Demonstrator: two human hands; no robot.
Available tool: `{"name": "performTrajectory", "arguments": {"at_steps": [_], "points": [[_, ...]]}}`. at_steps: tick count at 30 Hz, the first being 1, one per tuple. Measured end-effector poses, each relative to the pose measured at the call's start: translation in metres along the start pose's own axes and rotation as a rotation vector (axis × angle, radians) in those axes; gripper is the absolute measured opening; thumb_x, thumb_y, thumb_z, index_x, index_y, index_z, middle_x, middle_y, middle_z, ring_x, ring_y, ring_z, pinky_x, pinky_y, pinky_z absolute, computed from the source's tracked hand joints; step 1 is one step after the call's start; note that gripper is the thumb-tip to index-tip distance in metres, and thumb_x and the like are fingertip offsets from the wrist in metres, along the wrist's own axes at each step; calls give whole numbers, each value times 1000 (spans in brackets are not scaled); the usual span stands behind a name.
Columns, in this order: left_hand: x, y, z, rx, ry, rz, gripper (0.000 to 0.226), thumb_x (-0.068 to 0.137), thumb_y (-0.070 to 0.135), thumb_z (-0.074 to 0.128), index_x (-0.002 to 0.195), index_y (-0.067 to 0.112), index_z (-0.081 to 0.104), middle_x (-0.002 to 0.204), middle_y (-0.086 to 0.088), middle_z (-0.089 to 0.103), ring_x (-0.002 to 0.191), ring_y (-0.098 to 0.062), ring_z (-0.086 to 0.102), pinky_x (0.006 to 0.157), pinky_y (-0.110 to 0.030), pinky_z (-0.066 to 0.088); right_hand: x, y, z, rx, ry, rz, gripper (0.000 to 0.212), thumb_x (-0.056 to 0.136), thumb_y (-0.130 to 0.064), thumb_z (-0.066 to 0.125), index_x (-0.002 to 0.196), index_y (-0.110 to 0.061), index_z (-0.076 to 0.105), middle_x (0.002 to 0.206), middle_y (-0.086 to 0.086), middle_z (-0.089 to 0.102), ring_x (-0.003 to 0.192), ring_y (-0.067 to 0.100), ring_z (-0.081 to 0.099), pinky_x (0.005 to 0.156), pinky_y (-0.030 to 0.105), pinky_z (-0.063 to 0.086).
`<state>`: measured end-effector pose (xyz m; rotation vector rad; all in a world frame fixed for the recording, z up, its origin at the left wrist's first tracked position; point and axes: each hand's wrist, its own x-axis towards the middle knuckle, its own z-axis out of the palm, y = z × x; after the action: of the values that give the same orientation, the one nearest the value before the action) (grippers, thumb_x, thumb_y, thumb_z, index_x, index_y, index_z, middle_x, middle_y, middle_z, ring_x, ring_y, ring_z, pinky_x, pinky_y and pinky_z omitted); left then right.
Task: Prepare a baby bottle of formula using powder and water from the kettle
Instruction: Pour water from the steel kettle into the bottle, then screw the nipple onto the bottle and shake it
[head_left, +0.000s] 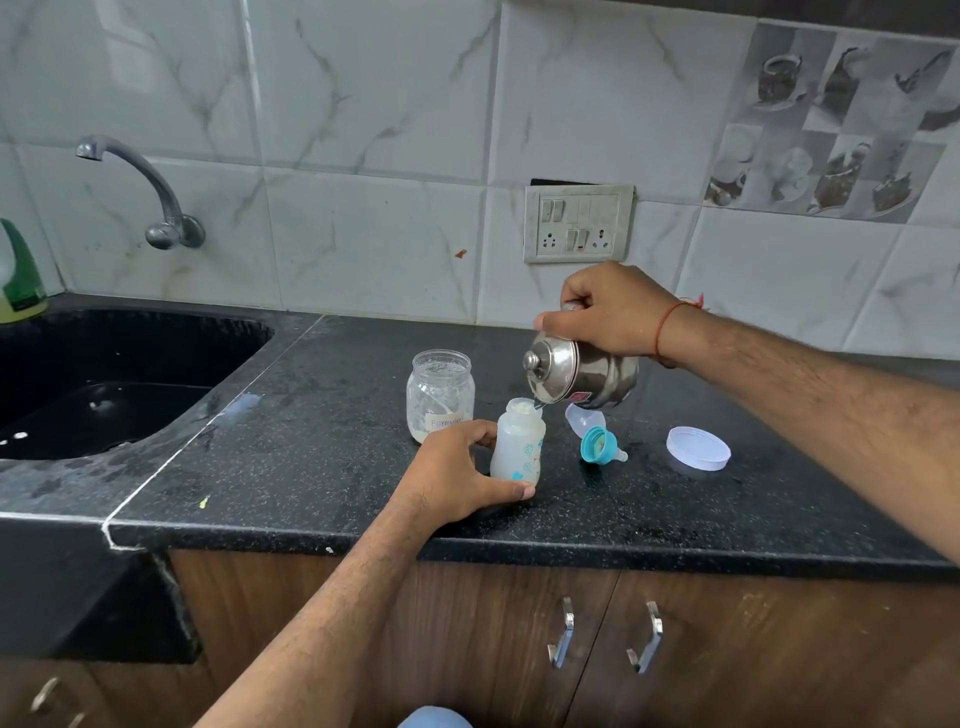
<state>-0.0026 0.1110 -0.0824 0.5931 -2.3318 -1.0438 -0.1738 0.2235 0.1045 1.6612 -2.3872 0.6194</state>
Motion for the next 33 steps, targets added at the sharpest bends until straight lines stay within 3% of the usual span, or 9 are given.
{"name": "performTrajectory", "arguments": {"at_steps": [4, 9, 12, 16, 21, 25, 29, 33], "points": [[-1, 2, 0, -18, 6, -2, 58, 70, 34, 104, 121, 23, 76, 71, 24, 50, 60, 21, 51, 56, -5, 37, -3, 23, 10, 256, 42, 148, 38, 87, -45, 80, 66, -20, 60, 65, -5, 57, 63, 14, 52, 62, 29, 43], [-1, 4, 0, -6, 9, -5, 56, 70, 35, 104, 117, 24, 76, 68, 25, 49, 59, 18, 51, 55, -7, 37, -13, 36, 17, 651, 3, 351, 29, 90, -41, 79, 78, -20, 63, 67, -1, 64, 56, 17, 59, 55, 27, 51], [-1, 4, 0, -10, 7, -10, 53, 70, 33, 104, 114, 26, 75, 65, 25, 48, 57, 16, 50, 53, -7, 36, -12, 43, 16, 789, -32, 407, 28, 92, -39, 77, 75, -22, 64, 77, 0, 66, 68, 18, 62, 64, 37, 57], [-1, 3, 0, -13, 8, -12, 53, 71, 31, 104, 115, 26, 75, 60, 27, 50, 56, 14, 50, 54, -7, 37, -5, 50, 23, 973, -4, 483, 31, 97, -38, 71, 73, -23, 60, 79, 1, 63, 77, 22, 61, 64, 38, 57], [1, 1, 2, 2, -6, -6, 56, 72, 32, 103, 119, 25, 74, 61, 46, 54, 57, 11, 48, 54, -7, 37, 13, 53, 47, 1093, 81, 567, 31, 104, -40, 61, 79, -23, 54, 82, 3, 62, 77, 22, 60, 74, 39, 54], [2, -2, 3, 18, 0, 4, 60, 70, 37, 103, 122, 26, 75, 65, 48, 55, 59, 9, 48, 55, -9, 37, 25, 54, 74, 1146, 142, 625, 24, 106, -38, 58, 91, -19, 59, 92, 8, 70, 77, 23, 67, 72, 38, 57], [4, -3, 4, 30, -2, 1, 59, 69, 37, 104, 120, 26, 75, 65, 48, 54, 61, 12, 51, 57, -9, 38, 32, 58, 101, 1132, 123, 690, 26, 107, -41, 54, 105, -16, 63, 110, 14, 75, 98, 33, 74, 92, 54, 60], [5, -5, 4, 22, 5, 4, 57, 69, 37, 104, 117, 27, 74, 66, 44, 57, 61, 11, 51, 57, -9, 38, 36, 65, 120, 1117, 129, 710, 26, 106, -41, 54, 99, -17, 60, 108, 13, 75, 99, 34, 75, 95, 59, 59]]}}
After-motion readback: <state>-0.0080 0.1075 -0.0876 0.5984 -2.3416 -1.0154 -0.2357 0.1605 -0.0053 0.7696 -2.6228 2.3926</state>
